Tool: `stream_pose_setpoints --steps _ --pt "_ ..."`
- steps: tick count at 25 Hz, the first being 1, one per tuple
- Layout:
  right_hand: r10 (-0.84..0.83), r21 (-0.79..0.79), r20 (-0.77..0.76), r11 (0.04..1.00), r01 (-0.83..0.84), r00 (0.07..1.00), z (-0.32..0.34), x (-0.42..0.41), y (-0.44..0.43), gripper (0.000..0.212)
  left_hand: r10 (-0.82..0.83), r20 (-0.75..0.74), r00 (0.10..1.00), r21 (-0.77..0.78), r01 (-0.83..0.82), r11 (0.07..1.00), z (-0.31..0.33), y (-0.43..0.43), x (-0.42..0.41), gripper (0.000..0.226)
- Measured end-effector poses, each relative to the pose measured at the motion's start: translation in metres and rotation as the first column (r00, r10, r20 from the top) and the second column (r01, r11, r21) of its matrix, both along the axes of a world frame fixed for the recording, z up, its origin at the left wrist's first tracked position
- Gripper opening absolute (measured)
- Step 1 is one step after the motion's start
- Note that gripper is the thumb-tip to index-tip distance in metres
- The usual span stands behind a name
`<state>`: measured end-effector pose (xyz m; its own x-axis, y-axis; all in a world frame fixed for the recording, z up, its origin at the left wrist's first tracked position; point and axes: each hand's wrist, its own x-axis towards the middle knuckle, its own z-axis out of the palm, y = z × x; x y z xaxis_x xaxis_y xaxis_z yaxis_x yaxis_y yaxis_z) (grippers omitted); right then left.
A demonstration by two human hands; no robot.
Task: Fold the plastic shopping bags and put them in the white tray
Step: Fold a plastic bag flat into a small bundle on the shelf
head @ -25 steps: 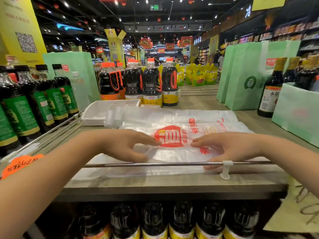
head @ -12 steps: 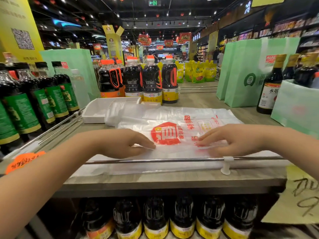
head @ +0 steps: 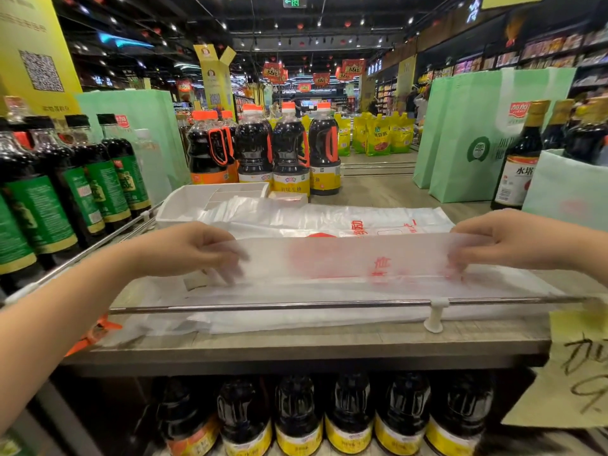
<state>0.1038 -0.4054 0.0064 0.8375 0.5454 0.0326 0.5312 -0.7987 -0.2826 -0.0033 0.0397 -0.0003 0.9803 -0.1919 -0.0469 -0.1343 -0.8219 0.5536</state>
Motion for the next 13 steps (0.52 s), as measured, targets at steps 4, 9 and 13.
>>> stream_pose_setpoints --steps 4,9,13 --pt "-0.139 0.149 -0.12 0.976 0.156 0.983 -0.001 0.007 -0.007 0.023 0.107 -0.033 0.994 -0.023 -0.108 0.994 0.002 0.013 0.007 0.028" --pt "-0.273 0.224 -0.186 0.924 0.311 0.944 -0.012 0.013 -0.01 0.051 0.323 -0.053 0.945 0.159 -0.312 0.937 0.003 0.037 0.015 0.077" --pt "-0.322 0.161 -0.153 0.925 0.345 0.934 -0.019 0.024 -0.015 0.081 0.372 0.043 0.927 0.292 -0.368 0.883 0.003 0.054 0.02 0.105"
